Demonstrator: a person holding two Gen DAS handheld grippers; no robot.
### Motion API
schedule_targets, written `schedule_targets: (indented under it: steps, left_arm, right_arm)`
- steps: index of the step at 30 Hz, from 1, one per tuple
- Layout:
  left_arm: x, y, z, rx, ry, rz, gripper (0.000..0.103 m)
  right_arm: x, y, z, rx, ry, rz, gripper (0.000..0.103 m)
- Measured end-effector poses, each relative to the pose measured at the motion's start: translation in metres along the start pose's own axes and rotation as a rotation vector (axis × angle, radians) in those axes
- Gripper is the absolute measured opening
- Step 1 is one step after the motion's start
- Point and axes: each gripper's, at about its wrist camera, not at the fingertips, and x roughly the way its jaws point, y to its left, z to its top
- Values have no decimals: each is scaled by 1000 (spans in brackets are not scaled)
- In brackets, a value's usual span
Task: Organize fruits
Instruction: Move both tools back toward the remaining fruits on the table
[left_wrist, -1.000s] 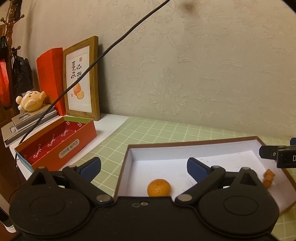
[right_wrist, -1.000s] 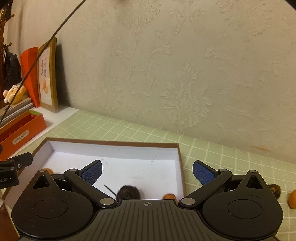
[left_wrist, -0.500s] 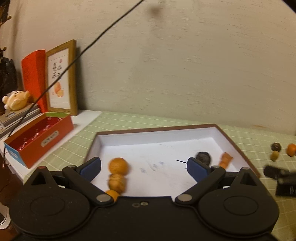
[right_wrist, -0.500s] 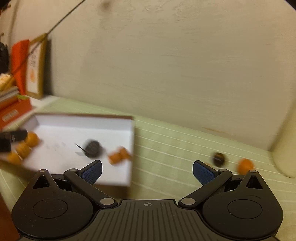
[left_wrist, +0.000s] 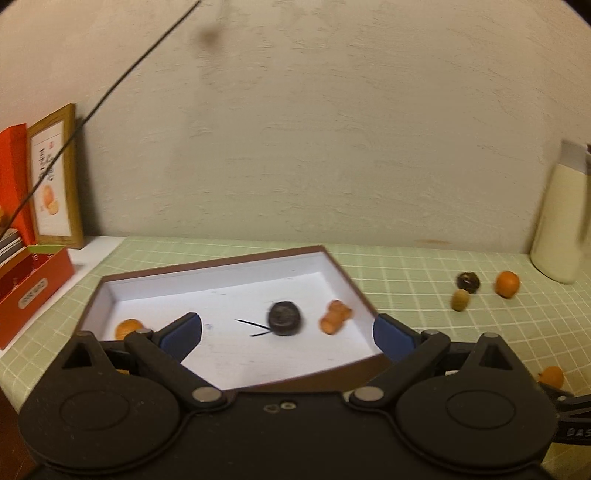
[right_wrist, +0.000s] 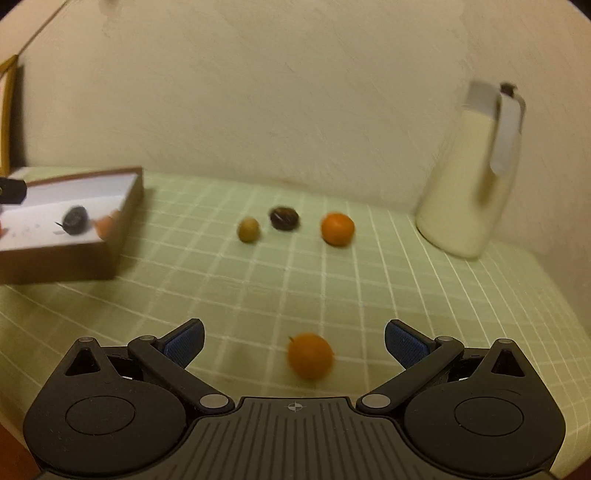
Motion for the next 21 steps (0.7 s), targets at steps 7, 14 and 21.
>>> schedule_targets:
  steps: [7,14,21]
  left_arm:
    - [6,-19,-3,27,12,-17,93]
    - [17,-51,-3,67,21,-64,93]
    - [35,-102,-8,143,33,-135,93]
  right_arm:
    - [19,-20,-11,30,46,-19,103]
    - [37,-42,-19,30,50,-57,97]
    - [54,-65,-13,28,39,-66,96]
